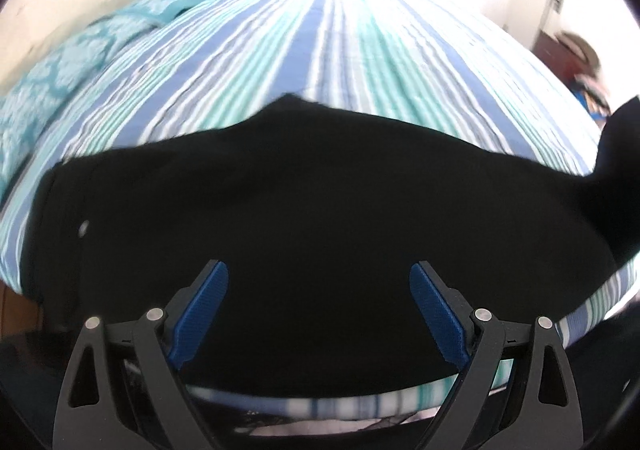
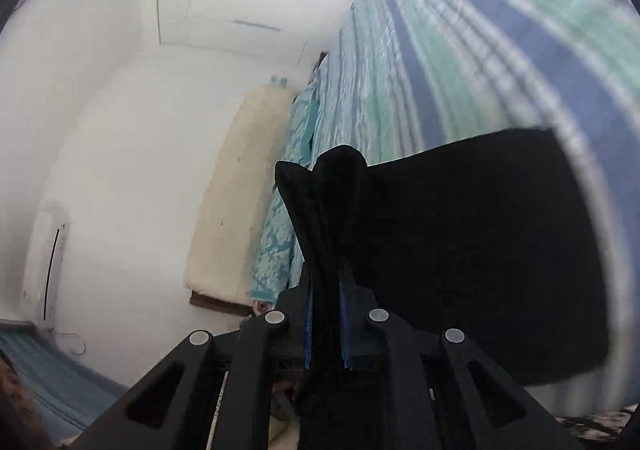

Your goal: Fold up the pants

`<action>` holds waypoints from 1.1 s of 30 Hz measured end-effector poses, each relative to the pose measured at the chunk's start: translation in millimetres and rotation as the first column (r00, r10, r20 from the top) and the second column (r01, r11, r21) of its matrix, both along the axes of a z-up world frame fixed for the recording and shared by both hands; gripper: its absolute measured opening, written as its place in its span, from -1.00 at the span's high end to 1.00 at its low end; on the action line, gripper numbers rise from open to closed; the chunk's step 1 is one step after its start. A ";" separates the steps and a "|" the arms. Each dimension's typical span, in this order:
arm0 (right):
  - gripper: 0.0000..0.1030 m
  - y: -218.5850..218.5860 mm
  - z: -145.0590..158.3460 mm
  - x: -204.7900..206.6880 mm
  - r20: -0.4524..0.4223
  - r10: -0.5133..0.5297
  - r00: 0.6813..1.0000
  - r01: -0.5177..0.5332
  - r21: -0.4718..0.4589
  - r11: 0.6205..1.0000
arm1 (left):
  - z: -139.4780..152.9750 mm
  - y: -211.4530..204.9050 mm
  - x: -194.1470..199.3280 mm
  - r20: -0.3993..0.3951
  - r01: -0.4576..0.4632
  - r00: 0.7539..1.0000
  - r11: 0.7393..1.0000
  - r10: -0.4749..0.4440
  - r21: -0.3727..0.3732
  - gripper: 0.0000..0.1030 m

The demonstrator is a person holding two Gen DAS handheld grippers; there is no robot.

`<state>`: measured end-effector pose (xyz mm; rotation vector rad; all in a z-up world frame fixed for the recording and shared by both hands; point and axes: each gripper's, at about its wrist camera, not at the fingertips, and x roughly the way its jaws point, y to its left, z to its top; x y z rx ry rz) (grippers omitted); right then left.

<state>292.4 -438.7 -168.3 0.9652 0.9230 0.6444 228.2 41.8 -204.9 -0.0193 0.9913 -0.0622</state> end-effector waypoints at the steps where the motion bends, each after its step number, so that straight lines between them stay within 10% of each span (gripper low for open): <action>1: 0.78 18.7 -6.7 4.4 -0.010 0.008 1.000 -0.008 0.006 1.000 | -1.0 10.4 -0.6 -0.010 -0.030 1.000 0.999 0.030 -0.019 -0.82; 9: 0.78 175.1 -62.5 24.8 -0.072 0.050 0.996 -0.052 -0.025 0.998 | -7.8 70.7 -14.6 -0.081 -0.197 0.979 0.966 0.185 -0.167 -0.82; 13: 0.01 227.7 -81.0 29.8 -0.138 0.136 0.981 -0.163 -0.206 0.965 | -5.4 74.0 -22.0 -0.063 -0.190 0.981 0.966 0.182 -0.175 -0.82; 17: -0.45 215.1 -52.4 16.8 -0.087 0.182 0.979 -0.199 -0.261 0.945 | 8.5 62.8 -29.8 0.001 -0.098 0.995 0.970 0.100 -0.223 -0.81; 25: -0.66 137.7 11.0 -68.7 0.117 0.243 0.963 -0.092 -0.705 0.703 | 21.4 -19.4 -32.3 0.093 0.230 0.973 0.932 -0.212 -0.279 -0.77; 33: -0.66 121.5 4.5 -83.5 0.150 0.220 0.964 -0.044 -0.724 0.688 | -5.3 -64.0 -12.3 -0.030 0.282 0.956 0.944 -0.291 -0.169 -0.11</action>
